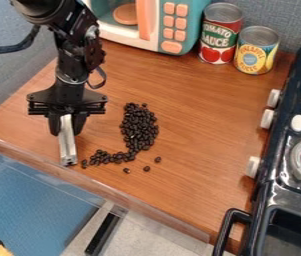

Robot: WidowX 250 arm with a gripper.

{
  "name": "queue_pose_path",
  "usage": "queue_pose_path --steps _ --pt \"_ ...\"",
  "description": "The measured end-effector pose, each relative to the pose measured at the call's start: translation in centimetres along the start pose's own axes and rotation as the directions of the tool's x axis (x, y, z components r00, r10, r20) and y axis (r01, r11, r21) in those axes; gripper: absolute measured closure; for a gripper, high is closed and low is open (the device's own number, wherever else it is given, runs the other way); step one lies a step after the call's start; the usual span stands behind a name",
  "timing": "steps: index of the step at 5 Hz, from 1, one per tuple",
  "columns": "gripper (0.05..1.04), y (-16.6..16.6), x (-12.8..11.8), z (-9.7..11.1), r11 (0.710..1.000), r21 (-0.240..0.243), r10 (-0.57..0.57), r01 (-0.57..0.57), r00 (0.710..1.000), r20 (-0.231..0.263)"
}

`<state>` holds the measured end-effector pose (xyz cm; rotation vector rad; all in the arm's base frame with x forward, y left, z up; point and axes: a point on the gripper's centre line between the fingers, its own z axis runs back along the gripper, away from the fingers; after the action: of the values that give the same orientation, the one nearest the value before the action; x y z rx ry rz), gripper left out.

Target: Sweep into pile

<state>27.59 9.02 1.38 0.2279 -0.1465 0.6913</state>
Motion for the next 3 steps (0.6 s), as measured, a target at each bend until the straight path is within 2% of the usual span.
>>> queue_pose_path --steps 3 --pt "0.72 -0.82 -1.22 0.48 0.999 -0.036 0.037 -0.038 0.999 -0.037"
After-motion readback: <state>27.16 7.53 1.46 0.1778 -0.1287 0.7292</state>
